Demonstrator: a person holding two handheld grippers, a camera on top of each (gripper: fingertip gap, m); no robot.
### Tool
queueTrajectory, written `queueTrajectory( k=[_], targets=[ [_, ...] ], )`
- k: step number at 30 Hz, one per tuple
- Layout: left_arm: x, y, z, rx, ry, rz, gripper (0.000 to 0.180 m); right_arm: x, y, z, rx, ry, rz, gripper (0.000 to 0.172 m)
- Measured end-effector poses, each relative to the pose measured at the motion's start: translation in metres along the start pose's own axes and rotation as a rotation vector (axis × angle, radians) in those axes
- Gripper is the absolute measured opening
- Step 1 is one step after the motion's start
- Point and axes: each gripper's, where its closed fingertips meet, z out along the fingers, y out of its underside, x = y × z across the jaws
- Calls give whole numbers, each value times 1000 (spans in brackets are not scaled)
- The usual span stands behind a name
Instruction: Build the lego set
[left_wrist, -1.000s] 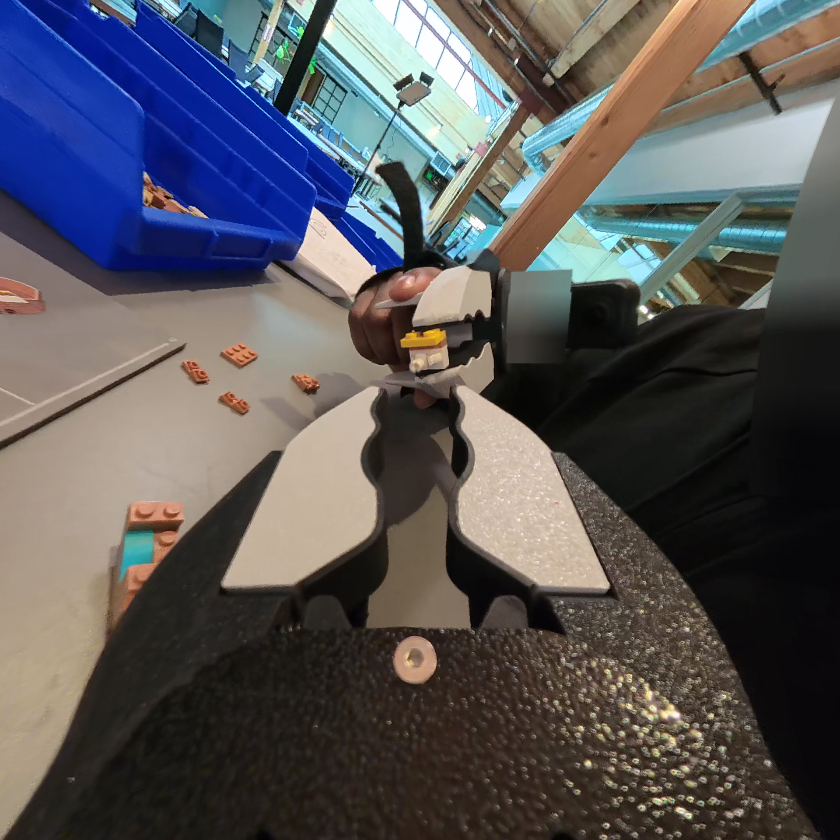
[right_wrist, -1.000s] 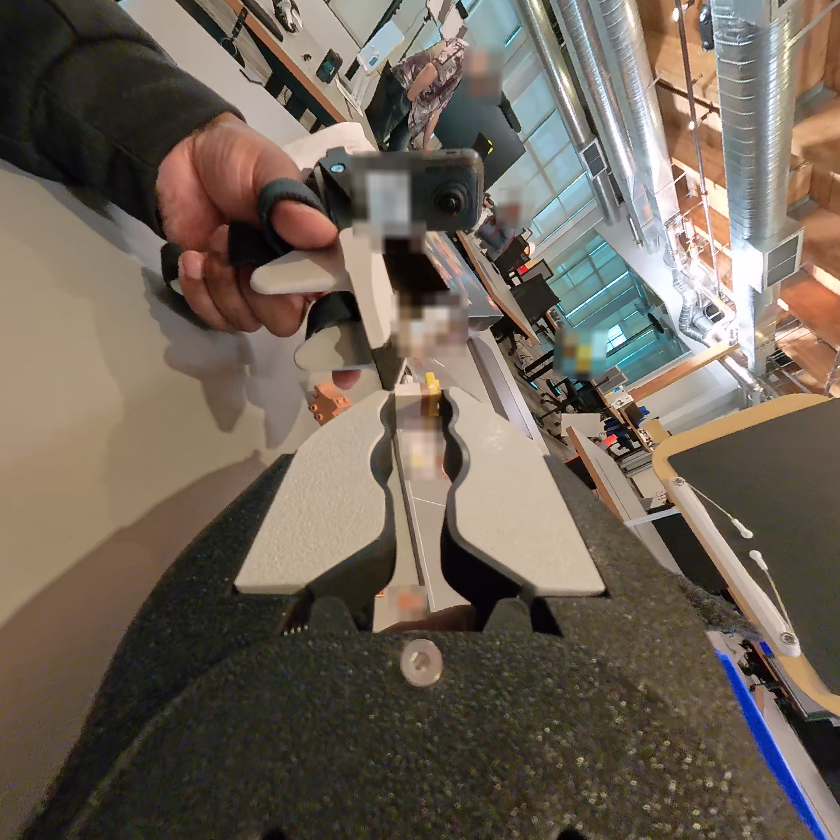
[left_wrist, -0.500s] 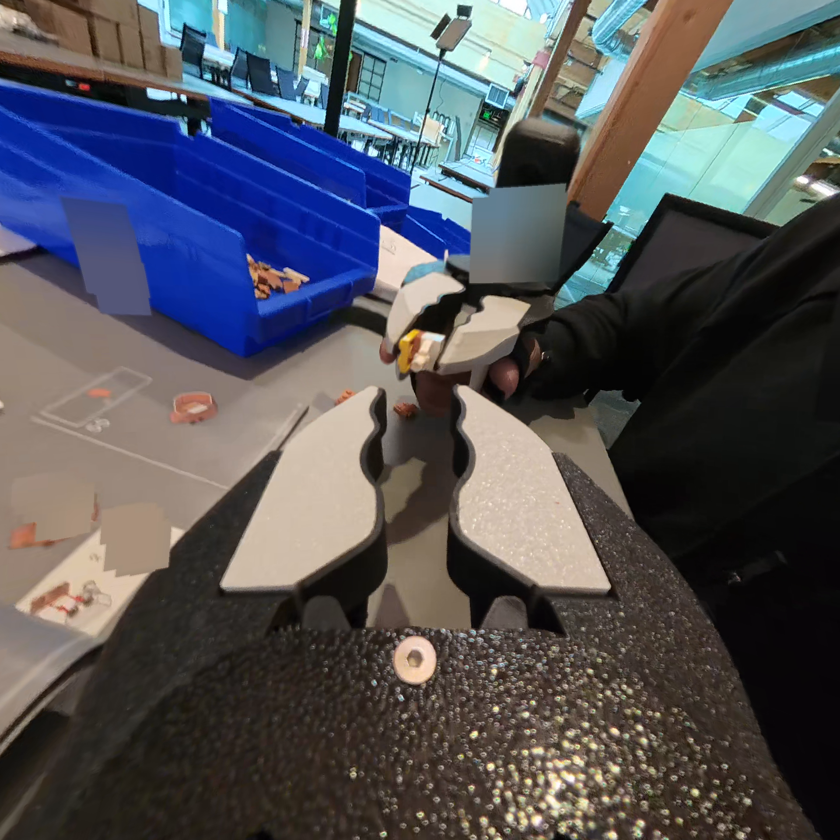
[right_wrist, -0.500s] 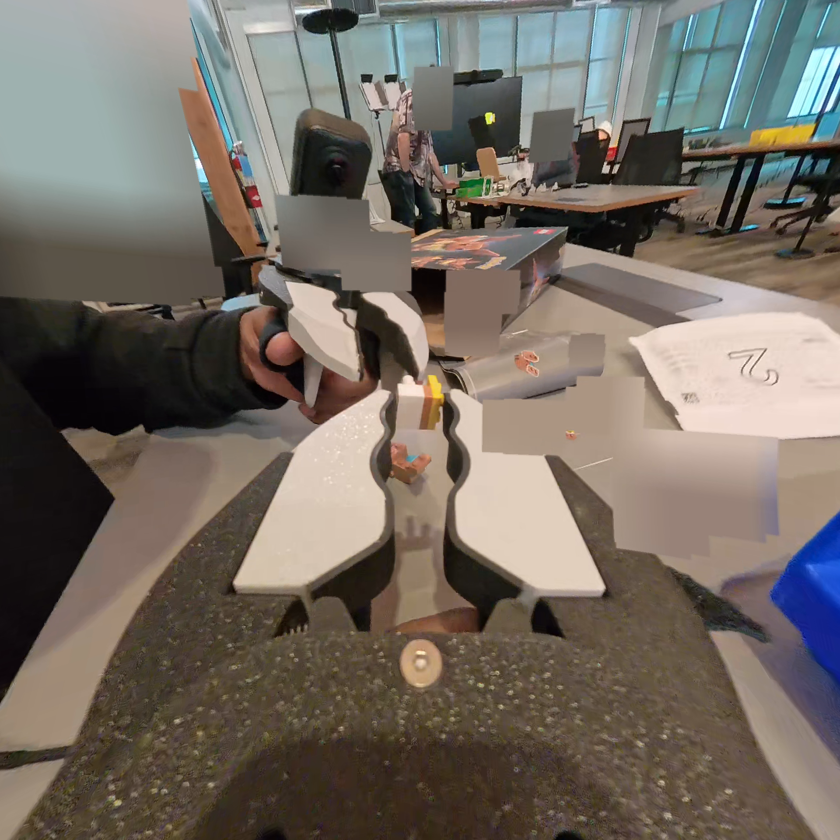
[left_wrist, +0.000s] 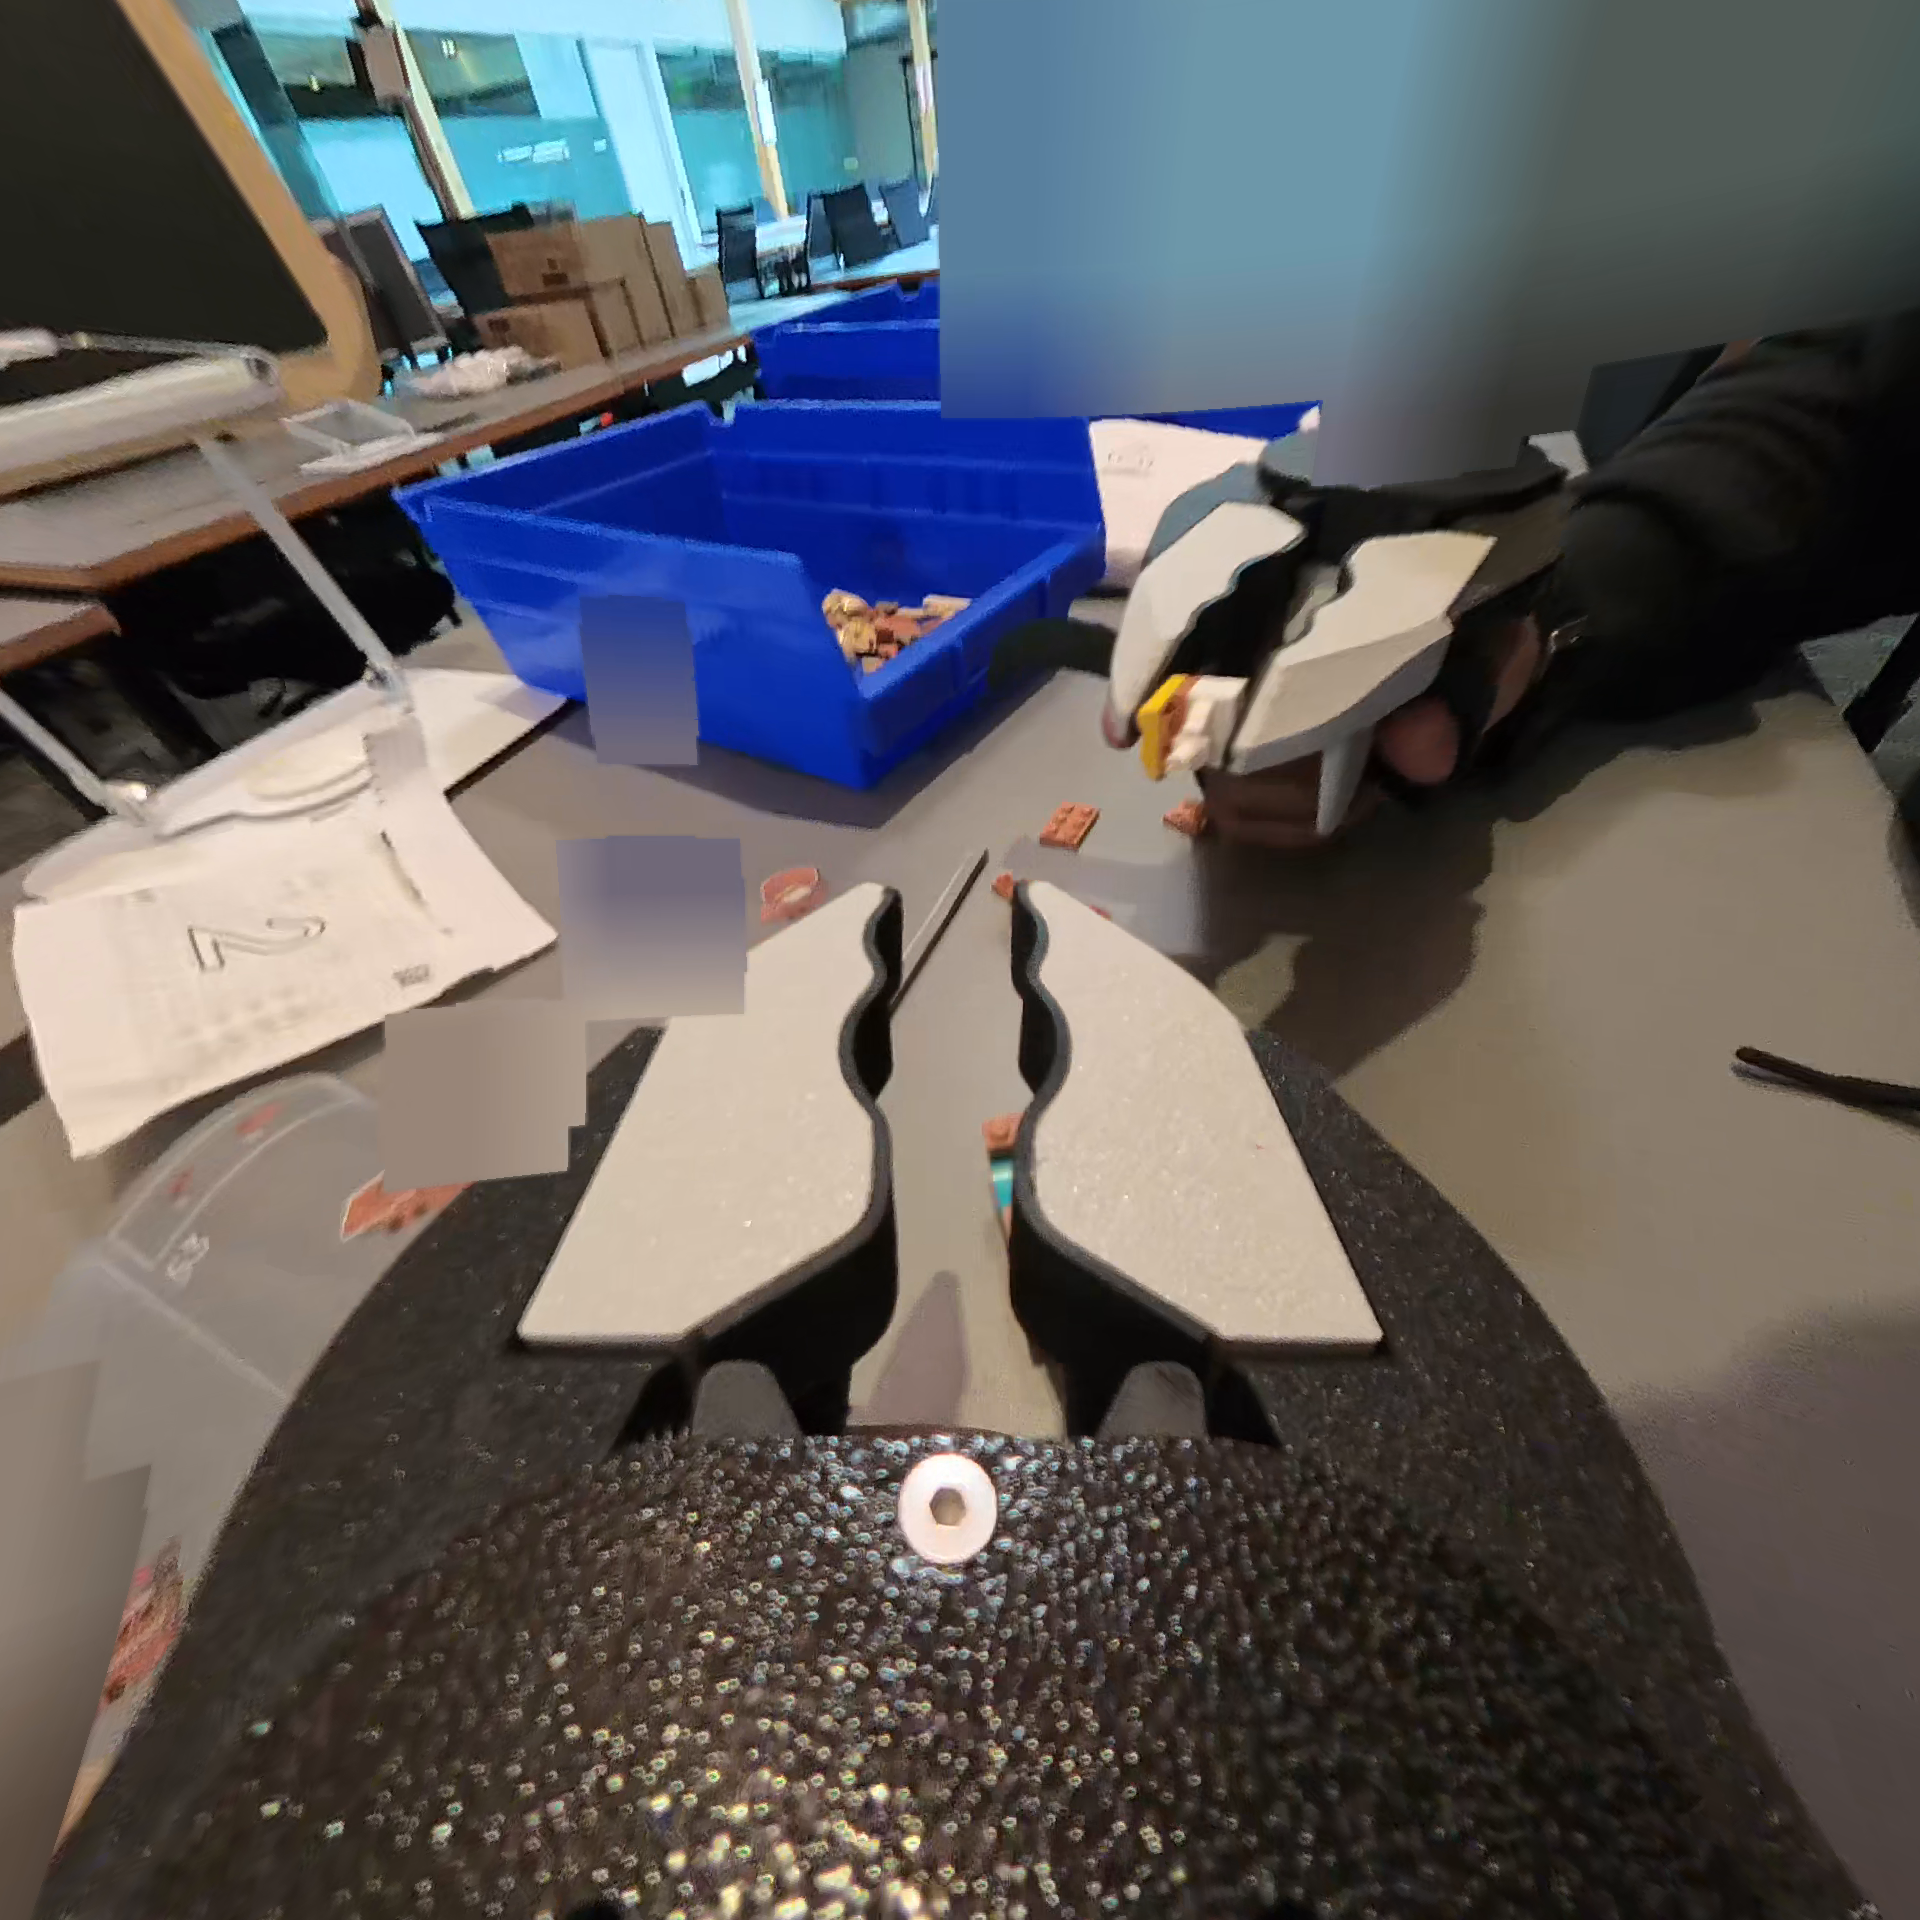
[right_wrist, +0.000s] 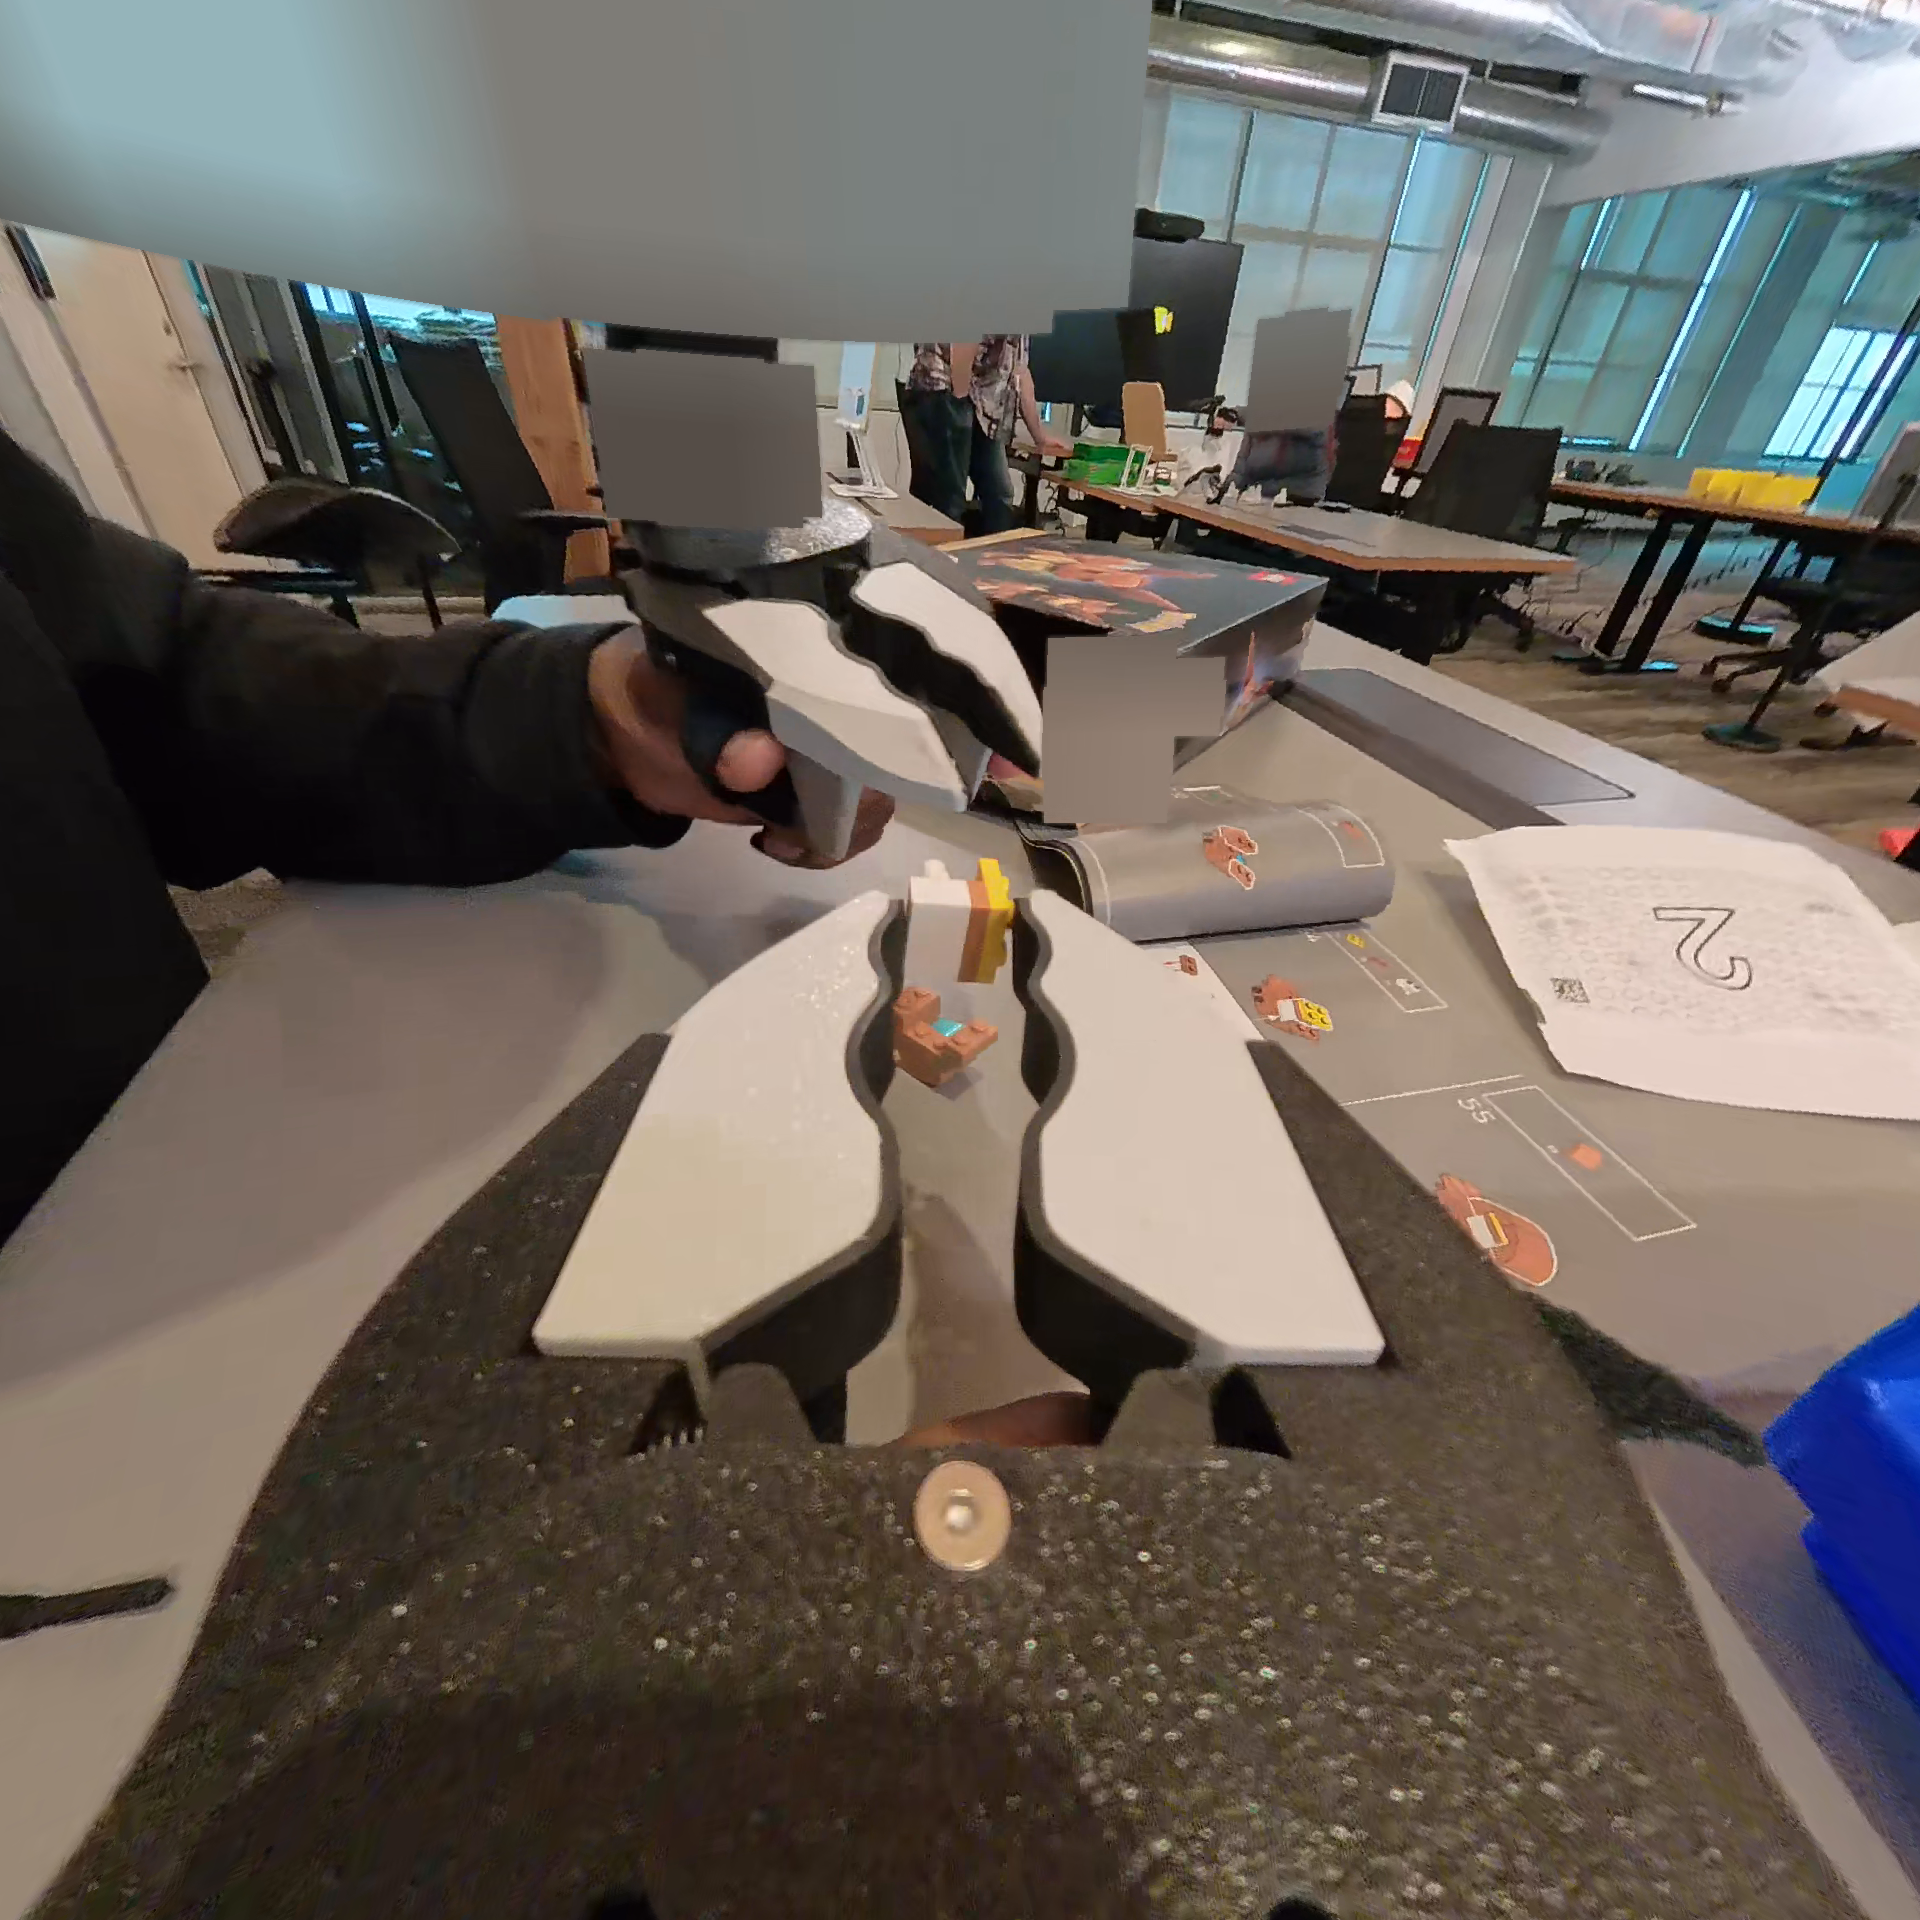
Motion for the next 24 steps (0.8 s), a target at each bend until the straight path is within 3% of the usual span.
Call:
queueTrajectory(
  k=[10, 24],
  targets=[
    [-5, 28, 2, -107, 35, -101, 19, 2, -4, -4, 43, -32, 57, 19],
    [-8, 34, 2, -135, 29, -160, 18, 10, -5, -5, 53, -39, 134, 19]
  ],
)
